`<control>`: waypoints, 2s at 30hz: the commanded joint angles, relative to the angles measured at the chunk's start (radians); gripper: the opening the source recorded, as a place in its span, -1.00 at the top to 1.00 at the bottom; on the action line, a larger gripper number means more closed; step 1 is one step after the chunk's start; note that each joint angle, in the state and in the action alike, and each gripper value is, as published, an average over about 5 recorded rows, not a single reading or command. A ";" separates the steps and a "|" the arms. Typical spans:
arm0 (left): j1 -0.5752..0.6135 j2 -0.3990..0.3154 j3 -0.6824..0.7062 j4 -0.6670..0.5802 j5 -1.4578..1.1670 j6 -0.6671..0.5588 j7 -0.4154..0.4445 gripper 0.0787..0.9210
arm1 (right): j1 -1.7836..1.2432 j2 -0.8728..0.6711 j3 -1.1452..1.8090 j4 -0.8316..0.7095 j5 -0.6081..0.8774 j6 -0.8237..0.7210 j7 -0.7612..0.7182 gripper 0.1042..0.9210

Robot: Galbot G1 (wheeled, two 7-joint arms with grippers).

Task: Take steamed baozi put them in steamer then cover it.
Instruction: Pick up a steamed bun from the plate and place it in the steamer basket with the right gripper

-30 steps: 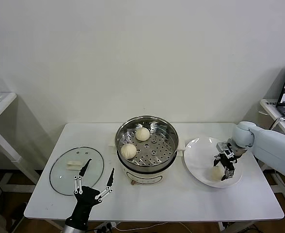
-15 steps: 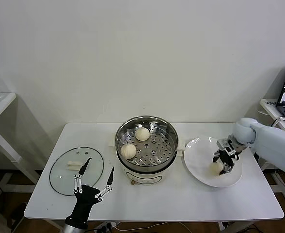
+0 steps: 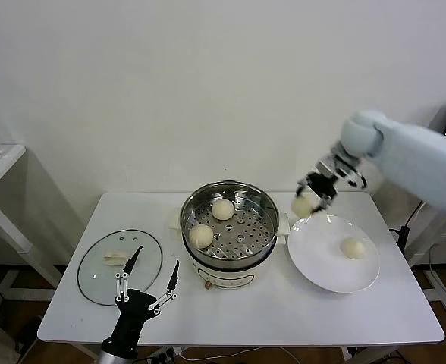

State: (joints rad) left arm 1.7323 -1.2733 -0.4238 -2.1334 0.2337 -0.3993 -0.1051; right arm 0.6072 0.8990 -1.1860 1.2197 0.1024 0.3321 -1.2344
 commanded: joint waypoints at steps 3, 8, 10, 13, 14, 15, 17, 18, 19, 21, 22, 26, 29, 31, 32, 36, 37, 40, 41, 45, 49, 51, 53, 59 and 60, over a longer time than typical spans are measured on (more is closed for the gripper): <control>-0.001 0.000 -0.001 0.004 0.000 -0.006 -0.002 -0.77 | 0.096 0.211 -0.054 0.178 -0.073 0.220 0.028 -0.36; -0.003 -0.002 -0.002 0.003 -0.001 -0.007 -0.002 -0.77 | 0.021 0.218 -0.064 0.247 -0.173 0.273 0.050 -0.36; -0.004 -0.002 -0.004 0.003 -0.002 -0.008 -0.002 -0.77 | -0.002 0.217 -0.071 0.264 -0.201 0.289 0.055 -0.36; -0.005 -0.002 -0.005 0.004 -0.003 -0.010 -0.002 -0.77 | -0.025 0.217 -0.077 0.272 -0.237 0.315 0.061 -0.36; -0.005 -0.001 -0.005 0.004 -0.004 -0.010 -0.002 -0.77 | -0.031 0.218 -0.078 0.271 -0.247 0.323 0.062 -0.36; -0.006 -0.001 -0.005 0.004 -0.005 -0.011 -0.002 -0.77 | -0.037 0.221 -0.077 0.268 -0.257 0.332 0.063 -0.36; -0.007 -0.002 -0.004 0.002 -0.009 -0.011 -0.002 -0.77 | -0.049 0.226 -0.074 0.261 -0.279 0.346 0.064 -0.36; -0.007 -0.002 -0.003 0.000 -0.011 -0.010 -0.002 -0.77 | -0.054 0.228 -0.073 0.258 -0.287 0.351 0.063 -0.36; -0.007 -0.003 -0.003 -0.002 -0.014 -0.010 -0.002 -0.77 | -0.059 0.231 -0.072 0.256 -0.295 0.354 0.062 -0.36; -0.007 -0.004 -0.003 -0.005 -0.016 -0.010 -0.002 -0.77 | -0.065 0.232 -0.073 0.255 -0.307 0.355 0.060 -0.36; -0.006 -0.004 -0.003 -0.006 -0.017 -0.010 -0.002 -0.77 | -0.068 0.232 -0.074 0.255 -0.311 0.357 0.059 -0.36; -0.005 -0.003 -0.006 -0.006 -0.018 -0.011 -0.002 -0.77 | -0.083 0.235 -0.072 0.248 -0.329 0.364 0.053 -0.36; -0.005 -0.004 -0.008 -0.006 -0.019 -0.012 -0.002 -0.77 | -0.096 0.237 -0.071 0.241 -0.343 0.371 0.049 -0.36; -0.004 -0.004 -0.009 -0.007 -0.019 -0.013 -0.002 -0.77 | -0.101 0.238 -0.070 0.236 -0.349 0.373 0.048 -0.36; -0.004 -0.004 -0.009 -0.007 -0.019 -0.013 -0.003 -0.77 | -0.103 0.239 -0.070 0.234 -0.351 0.374 0.047 -0.36; -0.004 -0.005 -0.010 -0.006 -0.019 -0.016 -0.003 -0.77 | -0.107 0.243 -0.071 0.230 -0.355 0.379 0.046 -0.37; -0.004 -0.005 -0.010 -0.006 -0.019 -0.016 -0.003 -0.77 | -0.107 0.244 -0.071 0.231 -0.355 0.378 0.045 -0.37; -0.004 -0.006 -0.011 -0.005 -0.019 -0.018 -0.003 -0.77 | -0.109 0.247 -0.073 0.231 -0.356 0.376 0.043 -0.38; -0.004 -0.006 -0.011 -0.005 -0.019 -0.019 -0.004 -0.77 | -0.109 0.248 -0.074 0.230 -0.356 0.376 0.043 -0.39; -0.004 -0.006 -0.012 -0.003 -0.019 -0.020 -0.004 -0.77 | -0.111 0.251 -0.075 0.229 -0.359 0.376 0.044 -0.48; -0.005 -0.007 -0.012 0.000 -0.019 -0.020 -0.004 -0.77 | -0.111 0.253 -0.073 0.226 -0.369 0.374 0.049 -0.66; -0.006 -0.007 -0.012 0.001 -0.019 -0.020 -0.003 -0.77 | -0.111 0.250 -0.066 0.227 -0.375 0.373 0.051 -0.73; -0.006 -0.008 -0.011 0.003 -0.019 -0.020 -0.003 -0.77 | -0.110 0.243 -0.053 0.228 -0.379 0.369 0.052 -0.75; -0.009 -0.008 -0.008 0.008 -0.018 -0.019 -0.003 -0.77 | -0.097 0.170 0.066 0.215 -0.302 0.335 0.016 -0.76; -0.010 -0.008 -0.008 0.008 -0.018 -0.019 -0.003 -0.77 | -0.086 0.149 0.080 0.210 -0.260 0.314 0.010 -0.76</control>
State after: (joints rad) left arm 1.7237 -1.2825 -0.4326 -2.1269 0.2148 -0.4193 -0.1087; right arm 0.5048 1.1196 -1.2101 1.4382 -0.2512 0.6902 -1.1962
